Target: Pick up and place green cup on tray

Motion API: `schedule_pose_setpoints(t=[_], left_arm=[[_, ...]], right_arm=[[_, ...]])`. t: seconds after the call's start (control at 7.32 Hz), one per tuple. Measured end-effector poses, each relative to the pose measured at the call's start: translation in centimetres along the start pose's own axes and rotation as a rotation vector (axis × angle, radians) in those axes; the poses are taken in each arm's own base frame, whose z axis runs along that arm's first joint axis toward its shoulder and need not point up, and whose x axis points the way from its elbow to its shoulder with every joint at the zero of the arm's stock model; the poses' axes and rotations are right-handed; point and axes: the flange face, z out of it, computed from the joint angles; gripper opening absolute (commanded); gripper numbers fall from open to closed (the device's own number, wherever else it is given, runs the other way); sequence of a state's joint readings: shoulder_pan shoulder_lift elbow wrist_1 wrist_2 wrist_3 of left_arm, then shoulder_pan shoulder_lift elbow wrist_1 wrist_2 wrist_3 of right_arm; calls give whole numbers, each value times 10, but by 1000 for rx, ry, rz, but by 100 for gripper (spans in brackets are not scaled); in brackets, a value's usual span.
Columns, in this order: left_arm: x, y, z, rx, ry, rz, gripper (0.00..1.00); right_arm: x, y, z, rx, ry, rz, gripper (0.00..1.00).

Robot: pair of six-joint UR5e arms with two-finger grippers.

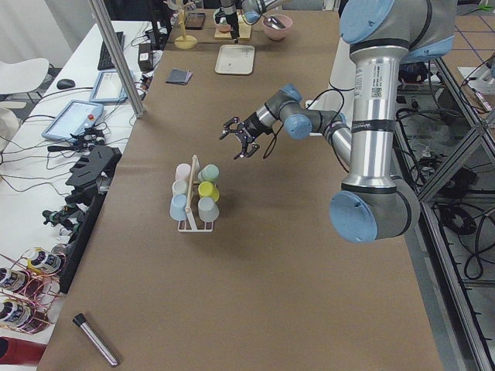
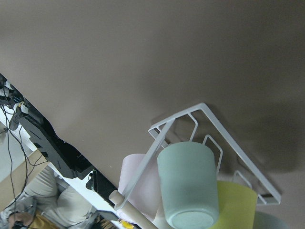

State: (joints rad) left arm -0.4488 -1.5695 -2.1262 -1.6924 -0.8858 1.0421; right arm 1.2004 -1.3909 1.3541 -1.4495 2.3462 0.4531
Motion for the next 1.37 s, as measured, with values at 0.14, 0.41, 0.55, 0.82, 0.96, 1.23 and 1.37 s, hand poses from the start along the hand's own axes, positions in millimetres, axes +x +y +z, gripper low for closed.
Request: schedule_pose_setpoints(t=[0.14,0.41,0.55,0.82,0.96,1.23,1.37], left_arm=[[8,-17,22,-83,-13,64,98],[12,-50,57,-177,-20,129,98],[13,-58,68,-224,-31,151,98],[21,-66,83,-299,-48,186,98],[26,-73,87,-327,-60,208,98],[31,-94,94,-351,-76,234,98],[33,-102,100,-356,-76,233,98]], right_arm=[[-5,0,1,-2,0,19,72],[-18,-1,7,-11,2,43,72],[-20,-1,11,-15,3,42,69],[-21,0,19,-20,5,36,53],[-20,0,20,-21,6,36,43],[-18,0,22,-25,7,37,41],[-16,1,24,-27,9,40,39]])
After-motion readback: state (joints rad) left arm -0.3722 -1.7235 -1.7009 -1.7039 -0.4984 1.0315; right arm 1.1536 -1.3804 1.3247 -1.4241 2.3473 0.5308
